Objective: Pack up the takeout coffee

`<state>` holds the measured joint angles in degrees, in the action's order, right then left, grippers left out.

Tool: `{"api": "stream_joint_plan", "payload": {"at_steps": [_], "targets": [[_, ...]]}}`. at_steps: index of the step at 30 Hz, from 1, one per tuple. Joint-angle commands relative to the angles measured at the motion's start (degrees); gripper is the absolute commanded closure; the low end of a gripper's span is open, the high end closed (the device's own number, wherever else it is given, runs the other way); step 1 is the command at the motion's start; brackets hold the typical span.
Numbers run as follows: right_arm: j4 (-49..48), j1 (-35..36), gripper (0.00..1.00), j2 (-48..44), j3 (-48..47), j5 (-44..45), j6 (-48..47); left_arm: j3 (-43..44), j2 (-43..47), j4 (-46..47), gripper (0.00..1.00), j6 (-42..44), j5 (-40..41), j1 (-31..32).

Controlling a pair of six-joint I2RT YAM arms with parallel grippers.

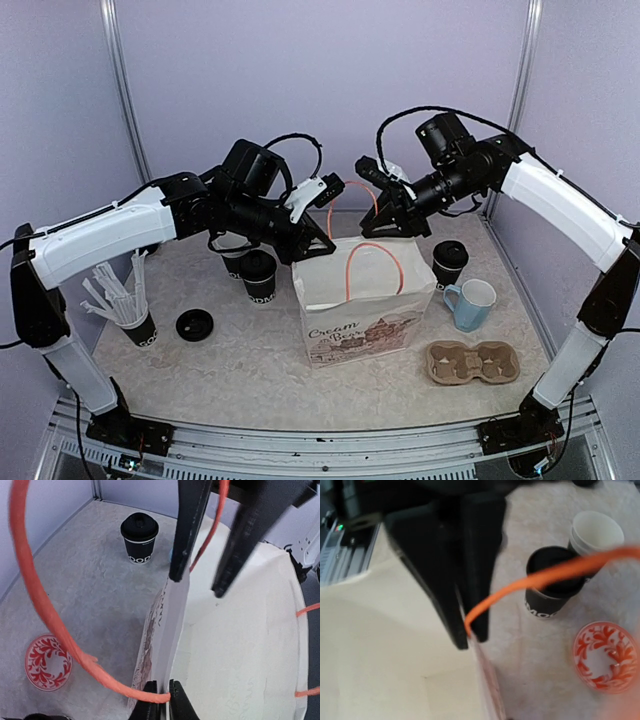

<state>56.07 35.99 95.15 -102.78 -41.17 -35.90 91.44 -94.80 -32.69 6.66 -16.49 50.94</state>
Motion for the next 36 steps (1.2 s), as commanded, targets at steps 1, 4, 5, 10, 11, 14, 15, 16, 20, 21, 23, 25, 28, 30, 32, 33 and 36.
{"api": "stream_joint_plan", "payload": {"at_steps": [1, 4, 5, 10, 11, 14, 15, 16, 20, 21, 23, 25, 28, 30, 32, 33, 36], "targets": [[0.74, 0.19, 0.69, -0.91, -0.93, 3.37, 0.85, 2.52, -0.31, -0.57, 0.94, 0.11, -2.28, -1.01], [1.57, -1.96, 0.54, -4.12, 0.64, 5.25, 0.86, 1.88, 0.26, -0.85, 0.99, -0.10, -3.19, -1.92], [1.79, -3.14, 0.51, -5.36, 1.75, 5.30, 0.70, 1.77, 0.51, -1.07, 1.00, -0.07, -3.48, -2.23], [1.81, -11.45, 0.47, -12.34, 12.61, 7.46, -0.65, -0.53, 3.03, -1.14, 1.00, -0.10, -6.53, -4.65], [1.90, -13.21, 0.47, -13.79, 15.91, 8.26, -1.35, -1.09, 3.62, -0.95, 1.00, -0.15, -7.06, -5.18], [2.70, -16.39, 0.51, -17.65, 25.91, 14.10, -4.34, -2.61, 5.17, -0.79, 1.00, 0.19, -8.00, -6.23], [3.24, -16.73, 0.53, -18.89, 28.64, 15.35, -5.34, -2.94, 5.65, -0.64, 1.00, 0.24, -8.10, -6.47], [3.47, -16.89, 0.55, -20.30, 31.57, 18.11, -6.27, -3.15, 5.94, -0.67, 1.00, 0.28, -8.30, -6.52], [6.60, -16.94, 0.61, -24.45, 39.85, 21.56, -9.71, -3.12, 6.43, -0.88, 1.00, 0.29, -8.68, -6.64], [7.80, -16.99, 0.63, -24.77, 41.42, 21.56, -10.64, -3.11, 6.35, -0.96, 1.00, 0.38, -8.64, -6.64], [10.29, -17.00, 0.64, -25.44, 44.98, 21.85, -13.30, -3.06, 6.26, -1.02, 1.00, 0.22, -8.59, -6.75], [12.13, -16.95, 0.64, -26.42, 47.57, 22.53, -15.80, -3.13, 6.15, -1.10, 1.00, 0.37, -8.67, -6.73], [13.96, -17.00, 0.63, -26.88, 49.85, 24.89, -18.69, -3.07, 6.06, -1.20, 1.00, 0.34, -8.77, -6.73], [13.66, -17.00, 0.62, -27.46, 51.15, 26.15, -19.61, -2.80, 5.71, -1.52, 1.00, 0.38, -8.90, -6.73], [12.55, -16.99, 0.61, -27.90, 52.35, 27.40, -20.30, -2.60, 5.30, -1.80, 1.00, 0.52, -9.03, -6.73], [11.79, -17.00, 0.60, -28.06, 53.09, 28.10, -20.42, -2.50, 5.06, -1.96, 1.00, 0.55, -9.14, -6.73], [9.62, -16.85, 0.59, -28.51, 54.59, 29.49, -21.13, -2.18, 4.40, -2.58, 1.00, 0.70, -9.35, -6.60]]}}
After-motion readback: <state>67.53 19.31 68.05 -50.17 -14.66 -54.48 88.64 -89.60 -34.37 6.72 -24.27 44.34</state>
